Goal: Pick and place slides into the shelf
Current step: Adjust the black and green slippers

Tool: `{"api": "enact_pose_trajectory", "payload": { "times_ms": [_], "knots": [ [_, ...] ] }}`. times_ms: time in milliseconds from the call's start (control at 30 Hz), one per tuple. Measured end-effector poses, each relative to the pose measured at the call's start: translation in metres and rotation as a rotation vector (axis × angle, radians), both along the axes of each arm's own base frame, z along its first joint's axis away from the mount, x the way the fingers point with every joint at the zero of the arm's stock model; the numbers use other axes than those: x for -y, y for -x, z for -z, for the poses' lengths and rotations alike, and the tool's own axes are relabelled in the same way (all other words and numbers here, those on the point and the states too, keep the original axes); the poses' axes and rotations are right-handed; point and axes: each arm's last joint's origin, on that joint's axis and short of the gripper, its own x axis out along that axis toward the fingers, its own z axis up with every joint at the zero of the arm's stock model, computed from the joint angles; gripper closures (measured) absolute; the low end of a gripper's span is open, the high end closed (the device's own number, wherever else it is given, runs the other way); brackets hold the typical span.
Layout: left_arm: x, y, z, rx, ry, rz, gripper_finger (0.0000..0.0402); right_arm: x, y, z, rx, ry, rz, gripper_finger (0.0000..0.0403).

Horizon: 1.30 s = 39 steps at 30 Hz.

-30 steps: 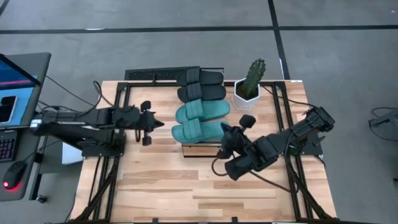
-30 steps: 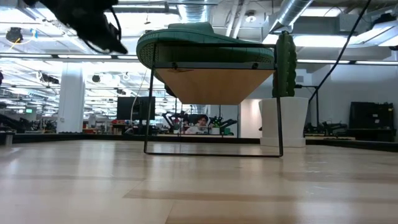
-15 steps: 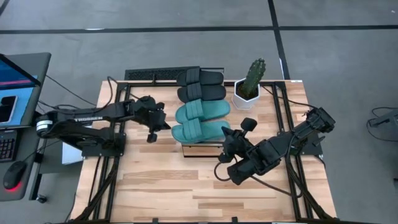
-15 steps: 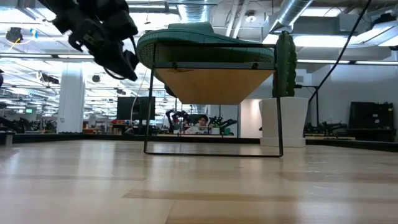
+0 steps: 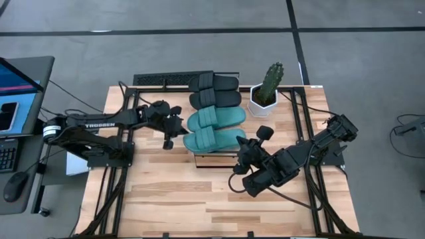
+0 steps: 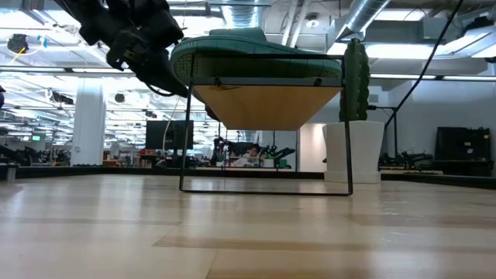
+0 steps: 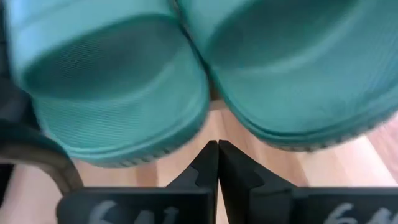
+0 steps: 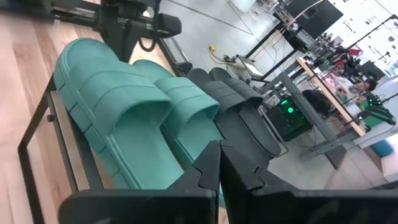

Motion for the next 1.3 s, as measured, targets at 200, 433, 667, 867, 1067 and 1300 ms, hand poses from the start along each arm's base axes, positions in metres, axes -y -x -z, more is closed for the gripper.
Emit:
{"api": "enact_pose_trajectory", "payload": {
  "times_ms": [200, 433, 667, 867, 1067, 1300],
  "knots": [
    [-0.002, -0.002, -0.007, 0.011, -0.057, -0.035, 0.0402, 0.000, 0.000, 0.001, 0.003, -0.022, 0.001, 0.0403],
    [-0.004, -0.003, -0.009, 0.026, -0.111, -0.063, 0.0402, -0.001, 0.000, 0.001, 0.002, -0.023, -0.001, 0.0403],
    [-0.007, -0.003, -0.009, 0.017, -0.167, -0.123, 0.0402, -0.001, 0.000, 0.001, -0.007, -0.042, -0.007, 0.0403],
    [-0.011, -0.002, -0.010, -0.004, -0.241, -0.207, 0.0402, -0.003, 0.001, 0.001, -0.001, -0.051, -0.009, 0.0403],
    [-0.015, 0.000, -0.011, -0.027, -0.311, -0.316, 0.0402, -0.003, 0.001, 0.001, 0.008, -0.059, -0.004, 0.0403],
    [0.002, 0.027, -0.039, 0.089, -0.225, -0.347, 0.0401, -0.003, 0.001, 0.001, 0.008, -0.059, -0.004, 0.0403]
  ]
}}
